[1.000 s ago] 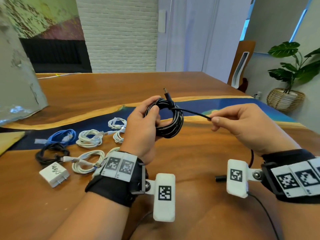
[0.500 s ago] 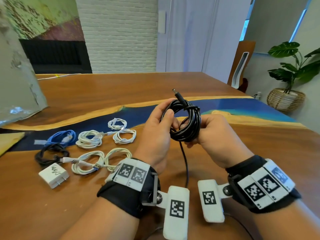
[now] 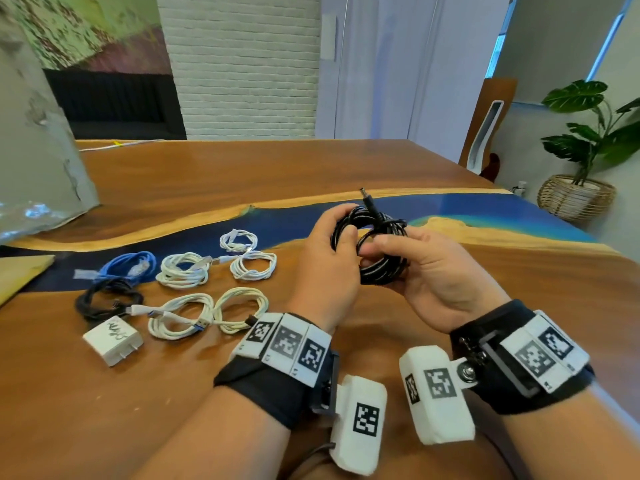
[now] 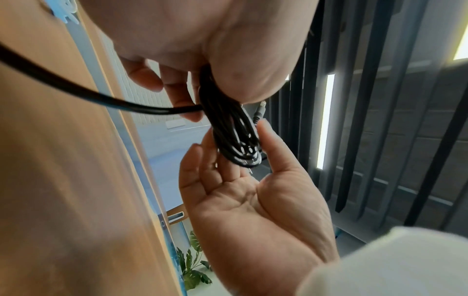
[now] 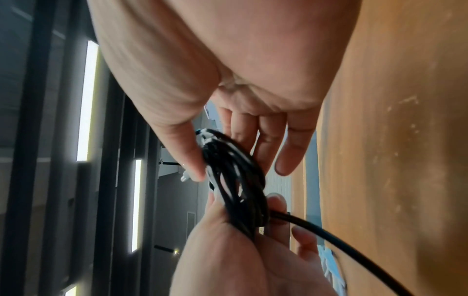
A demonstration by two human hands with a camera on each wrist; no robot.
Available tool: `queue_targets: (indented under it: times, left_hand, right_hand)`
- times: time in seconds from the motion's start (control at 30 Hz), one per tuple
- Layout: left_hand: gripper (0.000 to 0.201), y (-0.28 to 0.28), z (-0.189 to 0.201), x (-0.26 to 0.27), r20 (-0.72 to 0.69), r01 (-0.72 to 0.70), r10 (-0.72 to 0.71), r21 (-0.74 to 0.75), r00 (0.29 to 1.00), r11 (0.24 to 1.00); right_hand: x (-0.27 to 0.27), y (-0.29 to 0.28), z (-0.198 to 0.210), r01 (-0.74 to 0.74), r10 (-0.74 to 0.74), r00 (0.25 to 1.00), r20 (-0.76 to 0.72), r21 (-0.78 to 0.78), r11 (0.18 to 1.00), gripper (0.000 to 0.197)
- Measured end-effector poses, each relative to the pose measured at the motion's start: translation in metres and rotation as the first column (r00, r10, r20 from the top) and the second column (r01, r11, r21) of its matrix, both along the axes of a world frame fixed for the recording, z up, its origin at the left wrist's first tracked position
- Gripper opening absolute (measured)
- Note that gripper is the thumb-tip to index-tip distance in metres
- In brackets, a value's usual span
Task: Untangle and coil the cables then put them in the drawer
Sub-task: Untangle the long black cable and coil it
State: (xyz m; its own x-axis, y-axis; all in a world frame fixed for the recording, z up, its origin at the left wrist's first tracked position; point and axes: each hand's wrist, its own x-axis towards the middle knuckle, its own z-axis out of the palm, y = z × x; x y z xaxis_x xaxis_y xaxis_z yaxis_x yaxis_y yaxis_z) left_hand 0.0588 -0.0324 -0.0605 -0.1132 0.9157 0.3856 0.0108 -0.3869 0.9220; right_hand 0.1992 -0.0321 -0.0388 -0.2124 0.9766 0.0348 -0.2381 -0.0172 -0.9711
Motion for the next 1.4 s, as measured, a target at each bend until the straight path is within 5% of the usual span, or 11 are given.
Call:
queue_targets:
  times: [0.13,0.27,0.43,0.57,0.73,0.83,1.0,1.13,1.4]
  left_hand:
    - [0.027,-0.001,0.002,-0.001,0.005,0.082,-0.082,-0.073,0.997,0.994]
    - [0.024,-0.002,0.003,0.000,-0.048,0.094,-0.100,-0.115,0.994,0.989]
    - [0.022,-0.003,0.002,-0.001,-0.007,0.038,-0.039,-0.113,0.999,0.993]
    - [0.024,-0.002,0.002,-0.002,0.009,0.023,-0.022,-0.119,1.000,0.993]
    - [0.023,-0.006,0.001,0.002,-0.107,0.003,-0.009,-0.050,0.994,0.999]
    - [0.020,-0.007,0.003,0.002,-0.106,0.007,-0.016,-0.079,0.994,0.997]
    - [0.020,-0.001,0.007,-0.006,-0.093,0.008,-0.017,-0.100,0.995,0.995]
    - [0.019,0.007,0.007,-0.019,-0.155,-0.066,0.057,-0.057,0.986,0.996]
    - [0.022,0.009,0.013,-0.030,-0.087,-0.165,0.162,-0.029,0.983,0.986]
  right_hand:
    - [0.002,0.001,0.000,-0.090,0.070,0.968,-0.240,-0.073,0.993,0.074]
    - [0.006,-0.001,0.003,-0.207,0.170,0.919,-0.357,-0.069,0.976,0.043]
    - [0.006,-0.006,0.010,-0.165,0.167,0.971,-0.172,0.026,0.986,0.067]
    - [0.003,-0.009,0.011,0.042,-0.056,0.997,0.061,0.210,0.977,0.086]
    - [0.001,-0.005,0.004,0.247,-0.396,0.877,0.272,0.452,0.857,0.071]
    - [0.009,-0.004,0.005,0.208,-0.486,0.813,0.321,0.619,0.758,0.058]
    - [0.009,-0.008,0.009,0.034,-0.321,0.892,0.320,0.659,0.751,0.006]
    - [0.010,-0.008,0.012,-0.031,-0.244,0.886,0.395,0.573,0.819,0.011]
    - [0.008,-0.017,0.022,-0.093,0.069,0.993,0.097,0.272,0.958,0.025]
